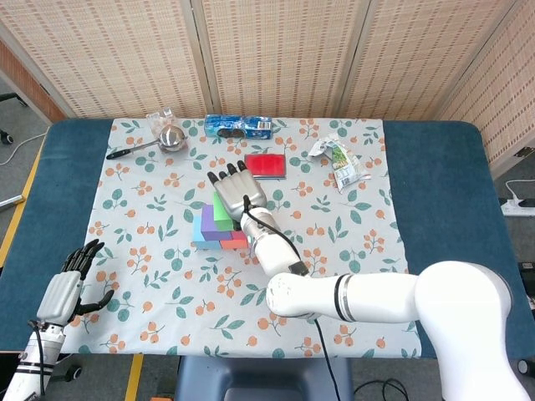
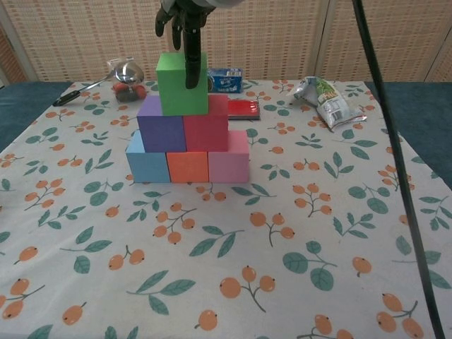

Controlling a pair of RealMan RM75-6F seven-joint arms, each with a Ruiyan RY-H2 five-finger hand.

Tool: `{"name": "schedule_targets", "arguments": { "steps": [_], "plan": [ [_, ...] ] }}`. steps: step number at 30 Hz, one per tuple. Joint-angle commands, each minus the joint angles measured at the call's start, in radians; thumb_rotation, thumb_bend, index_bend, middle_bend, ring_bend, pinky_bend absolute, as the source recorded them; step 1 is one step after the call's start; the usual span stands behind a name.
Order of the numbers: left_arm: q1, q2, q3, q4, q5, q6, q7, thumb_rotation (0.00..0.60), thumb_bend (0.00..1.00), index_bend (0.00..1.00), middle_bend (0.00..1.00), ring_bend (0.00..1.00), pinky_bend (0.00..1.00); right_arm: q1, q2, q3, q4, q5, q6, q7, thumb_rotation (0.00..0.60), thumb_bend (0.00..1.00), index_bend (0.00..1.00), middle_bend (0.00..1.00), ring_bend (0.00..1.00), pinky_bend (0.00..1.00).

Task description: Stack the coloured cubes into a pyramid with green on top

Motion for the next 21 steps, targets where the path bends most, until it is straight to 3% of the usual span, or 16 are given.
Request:
{"name": "schedule_targets", "arguments": {
  "steps": [1,5,10,14,21],
  "plan": [
    [-0.012,0.009,-0.001,0.001,0.004,-0.016,0.002,0.6,0.31,0.0,0.0,0.0,0.0,-0.037,0.062,0.023,-0.068,-0.038,0.001,0.048,0.6,0.0,0.0,0.09,0.0,0.0],
    [-0.045,0.027,-0.008,0.005,0.011,-0.058,-0.005,0.6,0.31,0.0,0.0,0.0,0.0,-0.13,0.178,0.035,-0.175,-0.122,-0.009,0.144,0.6,0.0,0.0,0.07,0.0,0.0],
    [-0.097,0.039,-0.022,0.004,0.014,-0.123,-0.015,0.6,0.31,0.0,0.0,0.0,0.0,-0.277,0.268,0.018,-0.229,-0.283,-0.056,0.288,0.6,0.0,0.0,0.07,0.0,0.0],
    [-0.152,0.026,-0.039,0.012,-0.001,-0.191,0.011,0.6,0.31,0.0,0.0,0.0,0.0,-0.384,0.264,-0.002,-0.19,-0.428,-0.119,0.416,0.6,0.0,0.0,0.07,0.0,0.0],
    [-0.238,-0.026,-0.068,0.05,-0.051,-0.295,0.084,0.6,0.31,0.0,0.0,0.0,0.0,-0.472,0.172,-0.033,-0.049,-0.603,-0.217,0.568,0.6,0.0,0.0,0.07,0.0,0.0]
  ]
}}
